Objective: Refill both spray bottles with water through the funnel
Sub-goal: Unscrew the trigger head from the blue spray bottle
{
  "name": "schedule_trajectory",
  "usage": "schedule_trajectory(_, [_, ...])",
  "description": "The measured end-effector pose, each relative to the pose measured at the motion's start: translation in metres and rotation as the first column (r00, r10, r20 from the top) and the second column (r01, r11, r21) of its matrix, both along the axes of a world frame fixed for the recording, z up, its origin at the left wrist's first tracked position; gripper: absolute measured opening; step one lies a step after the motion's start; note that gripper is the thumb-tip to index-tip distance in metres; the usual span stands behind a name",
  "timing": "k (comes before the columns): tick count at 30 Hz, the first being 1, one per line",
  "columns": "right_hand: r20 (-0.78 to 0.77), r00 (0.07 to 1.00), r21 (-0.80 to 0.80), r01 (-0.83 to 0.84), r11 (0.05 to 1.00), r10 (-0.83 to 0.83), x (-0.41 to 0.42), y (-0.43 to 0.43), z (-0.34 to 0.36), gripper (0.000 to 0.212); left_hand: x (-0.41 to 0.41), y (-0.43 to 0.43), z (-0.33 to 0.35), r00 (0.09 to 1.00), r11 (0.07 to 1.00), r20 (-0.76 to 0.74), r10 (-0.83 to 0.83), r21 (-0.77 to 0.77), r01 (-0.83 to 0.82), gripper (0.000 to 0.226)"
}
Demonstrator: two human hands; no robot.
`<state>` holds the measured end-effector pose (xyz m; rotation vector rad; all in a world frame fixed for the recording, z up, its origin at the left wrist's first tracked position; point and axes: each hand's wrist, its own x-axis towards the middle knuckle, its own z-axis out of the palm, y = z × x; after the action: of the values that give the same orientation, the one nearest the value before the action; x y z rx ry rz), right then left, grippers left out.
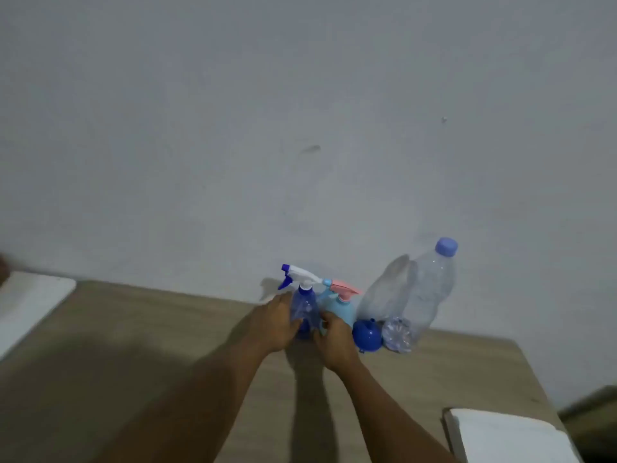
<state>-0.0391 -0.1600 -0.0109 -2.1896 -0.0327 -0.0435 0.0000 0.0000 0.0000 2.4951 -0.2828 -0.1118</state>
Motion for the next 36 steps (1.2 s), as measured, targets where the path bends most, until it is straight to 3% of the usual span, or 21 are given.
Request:
schedule_trajectory(4, [-0.021, 0.998, -0.037, 0.052, 0.998, -0.053, 0.015, 0.003, -0.012, 0.021, 0.005, -0.005, 0.003, 1.0, 0.998, -0.018, -0.001, -0.06, 0.0, 0.055])
schedule_trajectory(12, [0.09, 0.995, 0.095, 0.026, 0.995, -0.035, -0.016, 0.021, -0.021, 0.022, -0.033, 0.002, 0.003, 0.992, 0.978, 0.024, 0.122, -0.171, -0.116, 0.025])
schedule_trajectory(15, [0.112, 0.991, 0.146, 0.061, 0.987, -0.078, -0.053, 0.023, -0.03, 0.023, -0.071, -0.001, 0.007, 0.985, 0.965, 0.034, 0.169, -0.21, -0.158, 0.033])
schedule_trajectory(20, [0.131, 0.974, 0.178, 0.162, 0.97, -0.187, -0.126, 0.005, -0.036, 0.036, -0.133, -0.022, 0.003, 0.991, 0.953, -0.003, 0.134, -0.273, -0.13, 0.042])
schedule_trajectory(27, [0.138, 0.967, 0.19, 0.187, 0.964, -0.215, -0.209, -0.031, -0.04, 0.031, -0.2, -0.05, -0.01, 0.999, 0.948, -0.014, 0.052, -0.313, -0.054, 0.045])
schedule_trajectory(33, [0.088, 0.976, 0.199, 0.178, 0.964, -0.198, -0.23, -0.047, -0.034, 0.03, -0.221, -0.061, -0.016, 1.0, 0.95, 0.002, 0.027, -0.31, -0.025, 0.049])
schedule_trajectory(36, [0.073, 0.967, 0.279, 0.214, 0.936, -0.242, -0.224, -0.047, -0.022, 0.025, -0.219, -0.065, -0.017, 0.999, 0.944, 0.024, 0.027, -0.33, -0.018, 0.051])
